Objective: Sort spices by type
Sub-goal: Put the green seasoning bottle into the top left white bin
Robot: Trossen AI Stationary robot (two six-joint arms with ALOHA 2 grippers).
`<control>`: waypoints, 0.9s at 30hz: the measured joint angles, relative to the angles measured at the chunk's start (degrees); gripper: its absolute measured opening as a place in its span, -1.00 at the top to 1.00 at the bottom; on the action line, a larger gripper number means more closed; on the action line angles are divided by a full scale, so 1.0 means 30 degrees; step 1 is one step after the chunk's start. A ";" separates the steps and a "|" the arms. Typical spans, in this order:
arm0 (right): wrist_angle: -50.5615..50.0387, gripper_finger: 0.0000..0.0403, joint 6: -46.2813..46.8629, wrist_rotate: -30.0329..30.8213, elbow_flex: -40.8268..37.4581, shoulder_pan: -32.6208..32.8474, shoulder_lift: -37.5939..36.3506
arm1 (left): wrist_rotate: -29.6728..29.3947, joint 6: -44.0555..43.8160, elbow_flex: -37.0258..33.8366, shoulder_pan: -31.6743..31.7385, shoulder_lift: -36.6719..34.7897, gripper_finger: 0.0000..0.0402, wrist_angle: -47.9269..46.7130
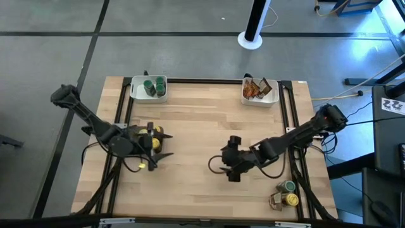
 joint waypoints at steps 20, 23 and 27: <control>-1.7694 -0.85 1.5092 -0.2493 0.6625 0.4725 -0.0035 | 0.0694 0.1426 -0.0007 0.2842 0.2021 -0.48 0.3514; -1.8942 -0.85 1.6737 -0.3668 0.6603 0.5358 -0.0039 | 0.0723 0.1166 -0.0007 0.2812 0.2021 -0.48 0.3183; -1.9456 -0.85 1.8218 -0.4494 0.6589 0.6185 -0.0035 | 0.0716 0.0910 -0.0007 0.2819 0.2021 -0.48 0.2839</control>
